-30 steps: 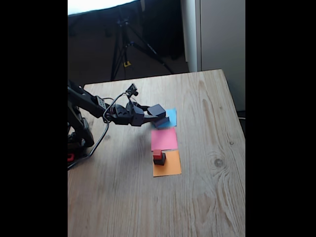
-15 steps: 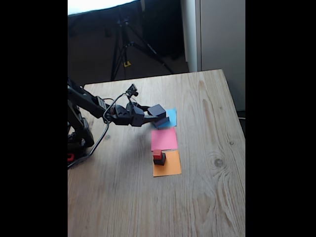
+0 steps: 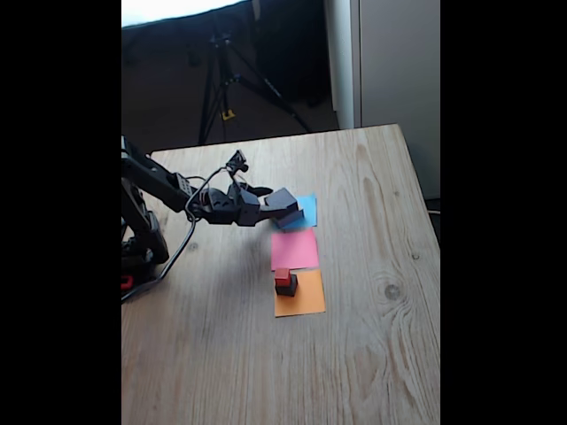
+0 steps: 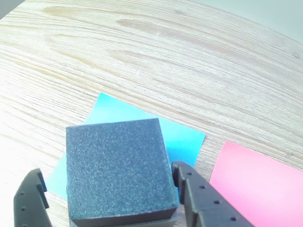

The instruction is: Tower of hanoi

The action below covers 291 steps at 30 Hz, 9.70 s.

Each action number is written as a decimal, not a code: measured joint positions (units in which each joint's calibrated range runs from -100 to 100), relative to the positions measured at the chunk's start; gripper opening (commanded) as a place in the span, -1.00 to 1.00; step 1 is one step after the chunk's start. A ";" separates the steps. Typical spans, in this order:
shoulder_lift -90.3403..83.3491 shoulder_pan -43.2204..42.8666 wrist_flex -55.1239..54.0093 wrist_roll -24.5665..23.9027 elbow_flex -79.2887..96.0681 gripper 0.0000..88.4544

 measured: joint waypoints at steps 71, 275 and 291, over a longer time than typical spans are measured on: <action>-45.75 53.28 110.09 0.00 -52.76 -0.69; -33.69 26.95 63.89 0.00 -14.95 -0.96; -11.12 22.92 12.33 0.00 1.04 -0.94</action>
